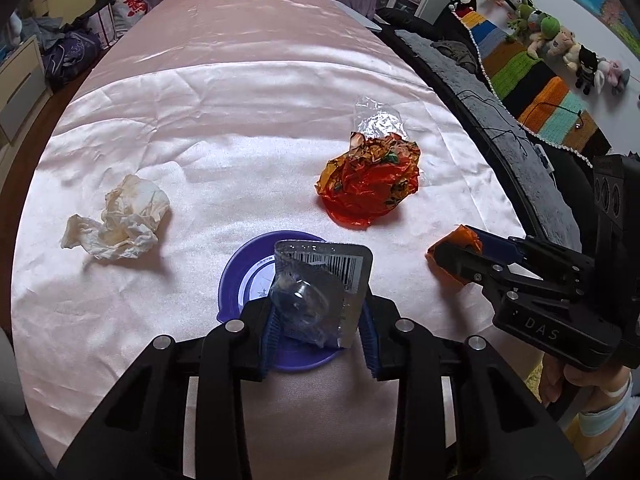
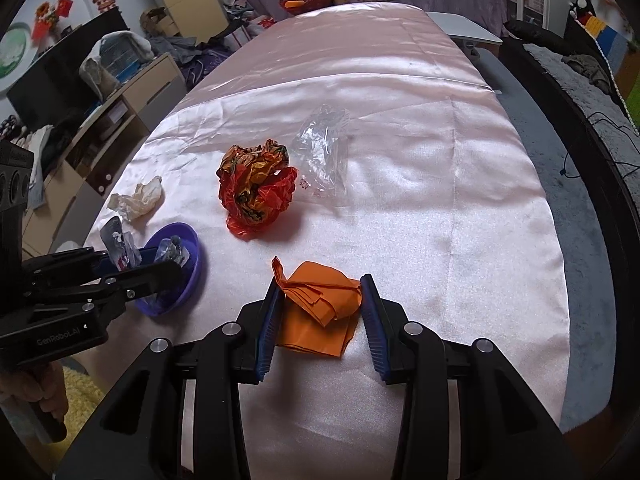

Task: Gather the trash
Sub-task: 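Carry the orange wrapper and blister pack down into the black bin and open both tools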

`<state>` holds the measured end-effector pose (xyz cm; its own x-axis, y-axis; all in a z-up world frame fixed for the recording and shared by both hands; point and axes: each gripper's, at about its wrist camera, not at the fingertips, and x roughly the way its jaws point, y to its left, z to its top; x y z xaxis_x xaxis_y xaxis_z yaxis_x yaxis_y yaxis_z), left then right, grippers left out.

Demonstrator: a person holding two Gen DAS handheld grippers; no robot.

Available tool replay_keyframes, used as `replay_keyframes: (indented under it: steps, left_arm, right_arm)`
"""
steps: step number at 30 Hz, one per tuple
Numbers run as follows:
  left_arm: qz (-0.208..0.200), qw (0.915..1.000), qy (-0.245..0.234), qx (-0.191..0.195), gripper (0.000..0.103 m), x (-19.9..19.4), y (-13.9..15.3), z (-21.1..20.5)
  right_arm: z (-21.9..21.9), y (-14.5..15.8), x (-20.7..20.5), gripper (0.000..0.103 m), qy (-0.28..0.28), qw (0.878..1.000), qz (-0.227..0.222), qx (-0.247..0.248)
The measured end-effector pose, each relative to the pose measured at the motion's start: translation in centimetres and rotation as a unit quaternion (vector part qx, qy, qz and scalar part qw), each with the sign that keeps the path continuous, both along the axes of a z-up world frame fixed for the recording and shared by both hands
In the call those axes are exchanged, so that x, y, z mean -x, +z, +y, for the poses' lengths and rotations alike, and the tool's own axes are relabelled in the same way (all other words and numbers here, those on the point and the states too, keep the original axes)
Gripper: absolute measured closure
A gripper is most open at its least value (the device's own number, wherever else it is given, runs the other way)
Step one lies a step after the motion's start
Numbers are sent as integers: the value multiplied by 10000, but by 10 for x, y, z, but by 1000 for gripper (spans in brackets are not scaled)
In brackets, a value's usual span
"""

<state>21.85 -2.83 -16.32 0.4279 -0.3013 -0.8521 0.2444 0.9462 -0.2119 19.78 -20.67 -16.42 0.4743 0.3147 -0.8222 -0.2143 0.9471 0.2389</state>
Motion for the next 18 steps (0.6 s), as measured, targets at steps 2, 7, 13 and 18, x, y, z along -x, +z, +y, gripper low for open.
replay_keyframes:
  steps: [2, 7, 13, 18]
  left_arm:
    - [-93, 9999, 40, -5, 71, 4, 9, 2]
    - [-306, 9995, 99, 10, 71, 25, 32, 7]
    - [-454, 9988, 131, -109, 71, 66, 51, 9]
    - [-499, 9985, 199, -130, 71, 107, 58, 12]
  right_arm:
    - [-2, 6, 3, 64, 2, 10000, -52, 26]
    - [-4, 28, 18, 64, 33, 9996, -268, 30]
    - [-4, 52, 48, 64, 69, 9988, -491, 36]
    - [-3, 67, 79, 64, 158, 9980, -607, 51]
